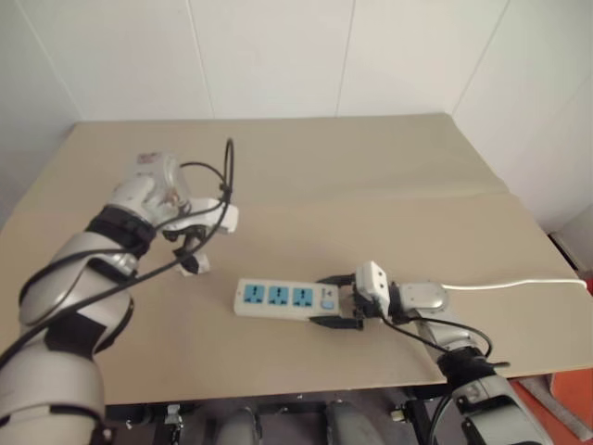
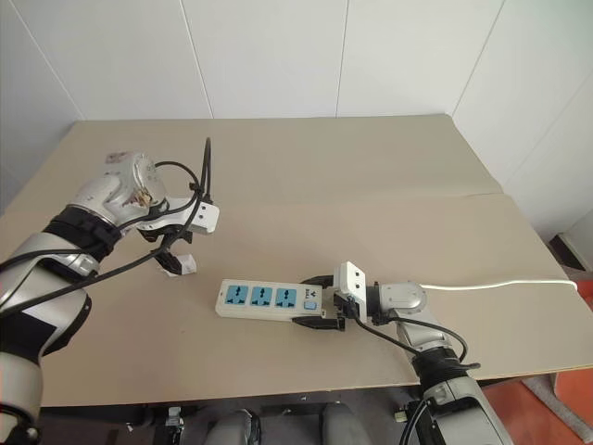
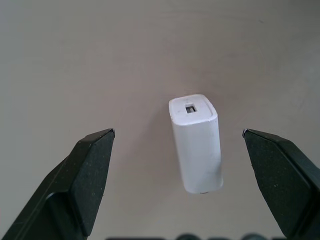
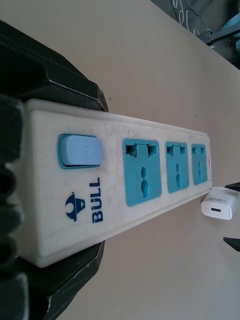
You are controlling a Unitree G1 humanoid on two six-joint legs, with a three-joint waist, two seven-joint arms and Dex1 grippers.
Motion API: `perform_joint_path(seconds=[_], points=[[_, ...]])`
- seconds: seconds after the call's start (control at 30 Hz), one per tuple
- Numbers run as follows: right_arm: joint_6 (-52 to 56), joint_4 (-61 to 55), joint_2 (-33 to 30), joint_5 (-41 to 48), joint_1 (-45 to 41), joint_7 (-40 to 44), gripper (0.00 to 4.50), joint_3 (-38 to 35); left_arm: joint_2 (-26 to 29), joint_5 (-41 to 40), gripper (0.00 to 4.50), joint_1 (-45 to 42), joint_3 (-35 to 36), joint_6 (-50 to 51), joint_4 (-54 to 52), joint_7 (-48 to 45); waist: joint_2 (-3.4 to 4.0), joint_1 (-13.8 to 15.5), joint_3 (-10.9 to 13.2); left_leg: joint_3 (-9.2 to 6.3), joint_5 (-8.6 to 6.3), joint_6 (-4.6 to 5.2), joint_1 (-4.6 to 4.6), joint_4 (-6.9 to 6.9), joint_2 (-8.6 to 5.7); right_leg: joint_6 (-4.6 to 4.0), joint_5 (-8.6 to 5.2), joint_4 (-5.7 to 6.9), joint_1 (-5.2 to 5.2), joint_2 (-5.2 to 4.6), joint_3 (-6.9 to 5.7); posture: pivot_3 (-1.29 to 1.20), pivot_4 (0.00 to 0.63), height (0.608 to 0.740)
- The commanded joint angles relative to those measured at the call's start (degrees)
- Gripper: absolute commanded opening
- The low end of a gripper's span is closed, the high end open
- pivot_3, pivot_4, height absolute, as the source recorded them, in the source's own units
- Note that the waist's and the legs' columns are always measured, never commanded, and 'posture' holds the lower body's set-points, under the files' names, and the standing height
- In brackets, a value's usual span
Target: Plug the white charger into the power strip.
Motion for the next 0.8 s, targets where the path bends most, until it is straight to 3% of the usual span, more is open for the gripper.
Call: perform_joint_path(seconds=[0.03, 0.63, 0.73, 0.8], points=[[2.22, 0.38, -0.83, -2.86, 2.08, 0.53, 3.43, 2.67, -0.19, 1.19, 4.50, 0.65, 2.23, 0.71, -1.32, -0.21, 0.00, 0.00, 0.00, 0.00, 0.00, 0.00, 0.00, 0.00, 0.00, 0.00, 0.00, 0.01, 0.00, 0.00, 0.00, 0.00, 0.150, 0.740], [3.64, -1.74, -1.14, -2.86, 3.40, -0.19, 3.43, 2.84, -4.91, 4.83, 4.50, 4.53, 4.38, 7.19, -0.77, 2.37, 0.03, 0.17, -0.04, -0.02, 0.00, 0.00, 0.27, 0.01, -0.04, 0.00, 0.00, 0.12, 0.27, -0.04, 0.00, 0.00, 0.150, 0.740], [3.66, -2.02, -1.17, -2.89, 3.64, -0.43, 3.43, 2.80, -5.47, 5.42, 3.93, 4.79, 4.51, 7.37, -0.74, 2.55, 0.03, 0.22, -0.05, -0.02, 0.00, 0.00, 0.32, 0.01, -0.05, 0.01, 0.00, 0.13, 0.31, -0.04, 0.00, 0.00, 0.150, 0.740], [3.68, -2.13, -1.16, -2.91, 3.79, -0.69, 3.43, 2.71, -5.52, 5.72, 3.32, 4.92, 4.61, 7.31, -0.84, 2.31, 0.03, 0.19, -0.06, -0.02, 0.00, 0.00, 0.31, 0.01, -0.05, 0.00, 0.00, 0.13, 0.31, -0.04, 0.01, 0.00, 0.150, 0.740]])
